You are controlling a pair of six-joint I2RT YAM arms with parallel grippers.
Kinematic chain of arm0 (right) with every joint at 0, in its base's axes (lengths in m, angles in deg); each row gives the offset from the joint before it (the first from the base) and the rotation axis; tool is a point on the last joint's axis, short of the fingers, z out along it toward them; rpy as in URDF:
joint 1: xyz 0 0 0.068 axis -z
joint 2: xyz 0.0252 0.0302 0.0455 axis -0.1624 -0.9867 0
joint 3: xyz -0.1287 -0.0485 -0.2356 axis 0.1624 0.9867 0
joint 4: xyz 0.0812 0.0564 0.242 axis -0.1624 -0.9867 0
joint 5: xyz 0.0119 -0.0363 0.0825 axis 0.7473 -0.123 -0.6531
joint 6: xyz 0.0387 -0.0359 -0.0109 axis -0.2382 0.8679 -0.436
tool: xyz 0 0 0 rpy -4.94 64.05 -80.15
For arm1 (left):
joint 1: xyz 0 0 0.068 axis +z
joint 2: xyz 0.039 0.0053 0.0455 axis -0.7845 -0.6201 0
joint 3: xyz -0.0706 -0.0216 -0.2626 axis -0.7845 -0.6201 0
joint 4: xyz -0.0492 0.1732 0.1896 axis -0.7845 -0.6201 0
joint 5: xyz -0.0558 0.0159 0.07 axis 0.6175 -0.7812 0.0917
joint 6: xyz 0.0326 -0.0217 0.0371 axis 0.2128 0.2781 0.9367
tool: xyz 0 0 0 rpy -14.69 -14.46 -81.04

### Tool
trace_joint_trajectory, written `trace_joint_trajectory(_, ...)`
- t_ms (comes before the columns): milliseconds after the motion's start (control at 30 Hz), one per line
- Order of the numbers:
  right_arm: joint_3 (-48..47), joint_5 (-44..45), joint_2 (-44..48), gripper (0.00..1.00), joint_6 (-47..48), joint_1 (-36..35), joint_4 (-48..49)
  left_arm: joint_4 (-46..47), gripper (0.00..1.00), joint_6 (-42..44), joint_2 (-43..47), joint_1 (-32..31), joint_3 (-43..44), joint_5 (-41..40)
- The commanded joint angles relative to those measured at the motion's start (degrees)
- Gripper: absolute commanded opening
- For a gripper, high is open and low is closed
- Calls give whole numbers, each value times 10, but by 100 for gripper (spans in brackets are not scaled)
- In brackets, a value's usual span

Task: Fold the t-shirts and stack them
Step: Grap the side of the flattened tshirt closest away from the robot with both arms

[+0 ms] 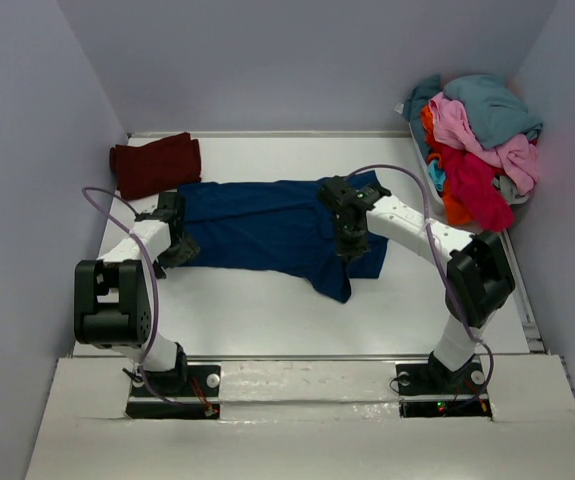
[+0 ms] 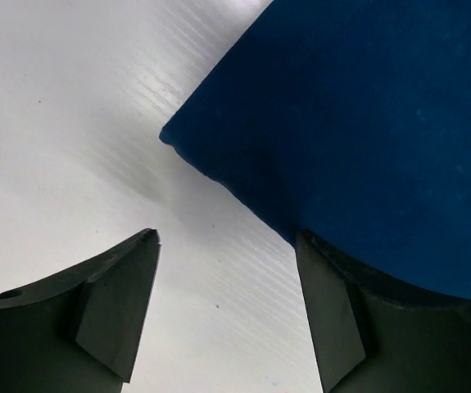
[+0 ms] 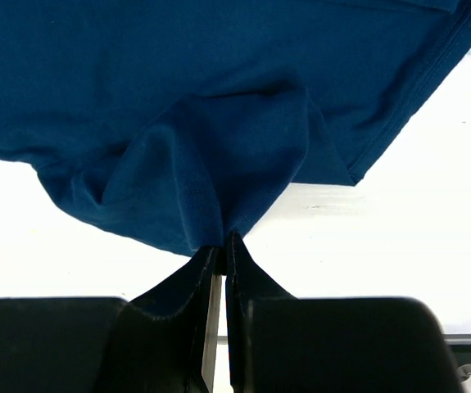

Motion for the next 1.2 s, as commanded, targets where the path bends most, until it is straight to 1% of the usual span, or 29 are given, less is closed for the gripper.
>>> trace_joint_trajectory(0, 7, -5, 25, 12, 4, 2, 13, 20, 70, -4, -13, 4, 3, 3)
trace_joint_trajectory(67, 7, -4, 29, 12, 3, 2, 8, 28, 62, -3, -21, 4, 8, 6)
trace_joint_trajectory(100, 6, -4, 29, 12, 2, 2, 7, 30, 54, -2, -24, 4, 11, 10)
trace_joint_trajectory(167, 3, -5, 31, 12, -1, 2, 3, 35, 49, 3, -34, 4, 19, 16)
trace_joint_trajectory(233, 0, -3, 32, 12, -3, 2, -1, 38, 47, 7, -45, 4, 27, 21)
trace_joint_trajectory(467, -6, 0, 29, 12, -7, 2, -12, 49, 48, 21, -59, 4, 33, 26)
trace_joint_trajectory(600, -5, 1, 30, 12, -11, 2, -16, 59, 35, 25, -65, 4, 28, 31)
trace_joint_trajectory(633, -5, 2, 31, 12, -12, 2, -16, 60, 28, 26, -67, 4, 28, 33)
trace_joint_trajectory(667, -5, 3, 32, 12, -12, 2, -18, 61, 25, 26, -66, 4, 26, 34)
trace_joint_trajectory(700, -7, 3, 33, 12, -12, 2, -19, 63, 19, 27, -66, 4, 25, 35)
trace_joint_trajectory(733, -8, 4, 32, 12, -12, 2, -21, 62, 15, 27, -65, 4, 25, 35)
trace_joint_trajectory(767, -7, 5, 33, 12, -13, 2, -22, 61, 6, 28, -64, 4, 26, 31)
trace_joint_trajectory(1000, -14, 15, 44, 12, -19, 2, -30, 46, 6, 32, -44, 4, 37, 11)
trace_joint_trajectory(1167, -41, 40, 55, 12, -28, 2, -42, 24, 6, 37, -12, 4, 71, -20)
